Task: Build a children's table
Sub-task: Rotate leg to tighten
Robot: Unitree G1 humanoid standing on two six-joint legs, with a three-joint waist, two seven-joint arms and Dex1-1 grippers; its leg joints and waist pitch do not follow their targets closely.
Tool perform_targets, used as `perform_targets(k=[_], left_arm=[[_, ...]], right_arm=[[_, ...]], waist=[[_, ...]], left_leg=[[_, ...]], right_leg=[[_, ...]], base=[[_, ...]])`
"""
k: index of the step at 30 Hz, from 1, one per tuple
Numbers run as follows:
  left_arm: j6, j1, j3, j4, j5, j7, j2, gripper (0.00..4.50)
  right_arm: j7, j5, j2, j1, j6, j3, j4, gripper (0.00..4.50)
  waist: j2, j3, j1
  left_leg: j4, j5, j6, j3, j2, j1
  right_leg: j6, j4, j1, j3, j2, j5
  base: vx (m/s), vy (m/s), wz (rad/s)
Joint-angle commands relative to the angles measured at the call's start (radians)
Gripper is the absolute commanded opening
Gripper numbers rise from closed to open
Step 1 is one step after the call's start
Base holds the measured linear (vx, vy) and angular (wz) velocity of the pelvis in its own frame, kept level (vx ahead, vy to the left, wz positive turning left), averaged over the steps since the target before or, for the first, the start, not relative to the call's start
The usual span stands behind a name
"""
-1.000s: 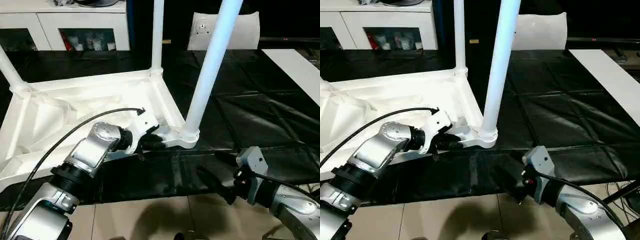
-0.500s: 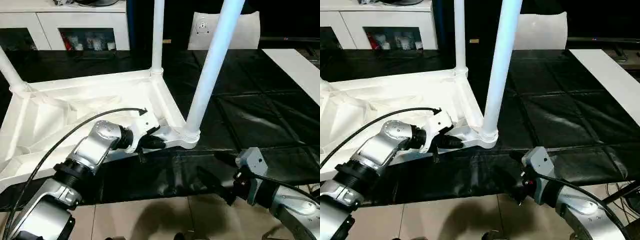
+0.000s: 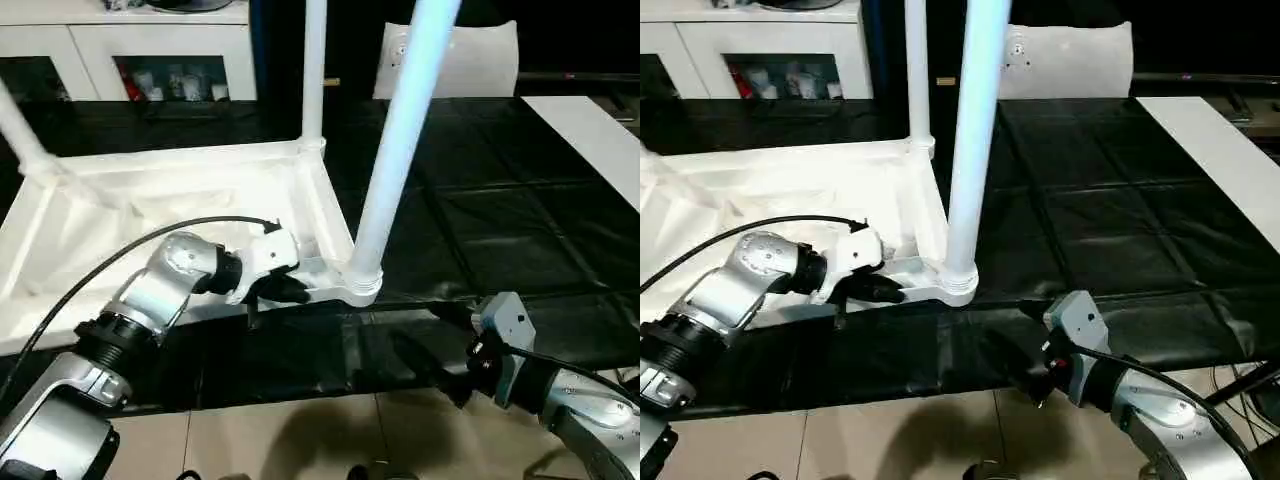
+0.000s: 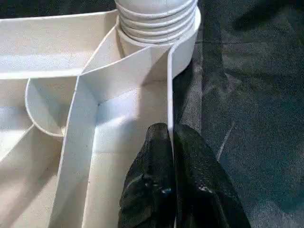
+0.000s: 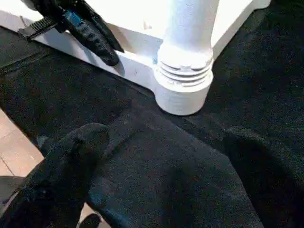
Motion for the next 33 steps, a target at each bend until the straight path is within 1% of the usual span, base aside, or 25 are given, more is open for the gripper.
perform_targets(k=[1,2,4,6,7,8,12,13,15,16,17,20,22,23,24,29,30,32,33], left_arm=[[0.044,0.016,0.013,-0.002,-0.005,0.003,-0.011,0.45],[0.039,0.018,0.014,0.001,-0.008,-0.002,-0.014,0.57],[0.036,0.019,0.018,0.01,-0.008,0.008,-0.02,0.59],[0.016,0.019,0.016,0.019,-0.003,0.012,-0.02,0.79],[-0.03,0.02,0.03,0.04,-0.008,0.028,-0.035,0.79],[-0.047,0.02,0.039,0.049,-0.017,0.027,-0.043,0.79],[-0.059,0.021,0.045,0.066,-0.017,0.013,-0.053,0.79],[-0.07,0.021,0.042,0.075,-0.013,0.008,-0.053,0.79],[-0.084,0.022,0.046,0.086,-0.016,0.004,-0.058,0.79],[-0.087,0.023,0.05,0.088,-0.02,0.004,-0.06,0.54],[-0.099,0.022,0.055,0.097,-0.029,-0.005,-0.068,0.45],[-0.115,0.019,0.049,0.113,-0.022,-0.014,-0.069,0.4],[-0.126,0.014,0.043,0.131,-0.007,-0.012,-0.068,0.11],[-0.138,0.008,0.035,0.152,0.013,-0.005,-0.065,0.03],[-0.142,0.006,0.034,0.159,0.02,-0.002,-0.064,0.03],[-0.175,0.001,0.014,0.175,0.054,-0.025,-0.046,0.02],[-0.182,0.004,0.008,0.172,0.057,-0.034,-0.041,0.02],[-0.195,0.012,0.004,0.161,0.055,-0.055,-0.034,0.02],[-0.201,0.015,0.004,0.157,0.051,-0.066,-0.032,0.02]], right_arm=[[0.01,-0.005,-0.009,-0.011,-0.01,0.003,-0.011,4.5],[0.011,-0.006,-0.009,-0.012,-0.011,0.004,-0.011,4.5],[0.011,-0.005,-0.009,-0.013,-0.011,0.005,-0.011,4.5],[0.011,-0.006,-0.009,-0.014,-0.01,0.006,-0.011,4.5],[0.011,-0.005,-0.008,-0.015,-0.01,0.006,-0.01,4.5],[0.011,-0.006,-0.009,-0.016,-0.01,0.007,-0.009,4.5],[0.012,-0.005,-0.01,-0.018,-0.008,0.007,-0.006,4.5],[0.012,-0.005,-0.01,-0.018,-0.007,0.007,-0.006,4.5],[0.011,-0.005,-0.009,-0.019,-0.007,0.008,-0.006,4.5],[0.01,-0.005,-0.008,-0.019,-0.007,0.008,-0.006,4.5],[0.01,-0.006,-0.008,-0.018,-0.008,0.009,-0.005,4.5],[0.011,-0.007,-0.009,-0.017,-0.008,0.01,-0.005,4.5],[0.012,-0.007,-0.009,-0.018,-0.008,0.01,-0.004,4.5],[0.012,-0.007,-0.009,-0.018,-0.009,0.011,-0.003,4.5],[0.012,-0.008,-0.009,-0.019,-0.01,0.011,-0.003,4.5],[0.016,-0.007,-0.009,-0.029,-0.011,0.012,0.003,4.5],[0.017,-0.007,-0.009,-0.033,-0.011,0.011,0.006,4.5],[0.019,-0.006,-0.01,-0.043,-0.014,0.008,0.016,4.5],[0.021,-0.005,-0.01,-0.05,-0.015,0.005,0.021,4.5]], waist=[[0.002,-0.05,0.002],[0.002,-0.049,0.003],[0.0,-0.05,0.003],[0.002,-0.051,0.003],[0.001,-0.051,0.004],[0.0,-0.052,0.004],[0.001,-0.053,0.004],[0.004,-0.052,0.004],[0.001,-0.053,0.004],[0.0,-0.053,0.004],[0.001,-0.053,0.004],[0.002,-0.053,0.004],[0.001,-0.053,0.004],[0.001,-0.053,0.004],[0.001,-0.053,0.005],[0.0,-0.052,0.005],[-0.002,-0.051,0.004],[-0.001,-0.051,0.004],[-0.004,-0.049,0.005]], left_leg=[[-0.091,-0.075,0.061,-0.016,0.079,-0.019],[-0.092,-0.088,0.059,-0.016,0.078,-0.018],[-0.092,-0.088,0.058,-0.016,0.078,-0.018],[-0.091,-0.076,0.063,-0.016,0.078,-0.021],[-0.09,-0.07,0.068,-0.016,0.077,-0.022],[-0.09,-0.066,0.071,-0.016,0.077,-0.022],[-0.091,-0.055,0.076,-0.015,0.079,-0.021],[-0.091,-0.055,0.077,-0.015,0.079,-0.02],[-0.091,-0.055,0.078,-0.014,0.079,-0.019],[-0.092,-0.057,0.078,-0.014,0.08,-0.019],[-0.092,-0.056,0.078,-0.014,0.081,-0.019],[-0.092,-0.061,0.078,-0.013,0.08,-0.019],[-0.092,-0.061,0.079,-0.011,0.082,-0.018],[-0.093,-0.063,0.078,-0.011,0.082,-0.017],[-0.093,-0.068,0.076,-0.009,0.082,-0.015],[-0.095,-0.079,0.069,-0.008,0.084,-0.016],[-0.094,-0.078,0.068,-0.008,0.083,-0.017],[-0.094,-0.078,0.068,-0.007,0.084,-0.016],[-0.094,-0.078,0.068,-0.007,0.084,-0.016]], right_leg=[[-0.249,-0.074,0.061,0.058,-0.094,-0.227],[-0.242,-0.077,0.06,0.058,-0.093,-0.257],[-0.234,-0.077,0.06,0.058,-0.093,-0.266],[-0.231,-0.077,0.061,0.059,-0.093,-0.253],[-0.231,-0.077,0.061,0.058,-0.092,-0.241],[-0.232,-0.077,0.063,0.057,-0.093,-0.233],[-0.241,-0.074,0.063,0.057,-0.094,-0.204],[-0.243,-0.074,0.062,0.057,-0.093,-0.2],[-0.244,-0.074,0.063,0.057,-0.093,-0.194],[-0.247,-0.074,0.063,0.057,-0.094,-0.193],[-0.25,-0.073,0.063,0.057,-0.095,-0.191],[-0.25,-0.074,0.063,0.058,-0.095,-0.195],[-0.248,-0.075,0.062,0.057,-0.094,-0.193],[-0.248,-0.074,0.062,0.057,-0.094,-0.193],[-0.245,-0.075,0.061,0.058,-0.094,-0.201],[-0.24,-0.076,0.061,0.058,-0.096,-0.221],[-0.235,-0.076,0.062,0.059,-0.096,-0.227],[-0.235,-0.077,0.06,0.059,-0.097,-0.232],[-0.235,-0.077,0.059,0.059,-0.097,-0.232]], base=[[0.0,0.0,0.0],[0.0,0.0,0.0],[0.0,0.0,0.0],[0.0,0.0,0.0],[0.0,0.0,0.0],[0.0,0.0,0.0],[0.0,0.0,0.0],[0.0,0.0,0.0],[0.0,0.0,0.0],[0.0,0.0,0.0],[0.0,0.0,0.0],[0.0,0.0,0.0],[0.0,0.0,0.0],[0.0,0.0,0.0],[0.0,0.0,0.0],[0.0,0.0,0.0],[0.0,0.0,0.0],[0.0,0.0,0.0],[0.0,0.0,0.0]])
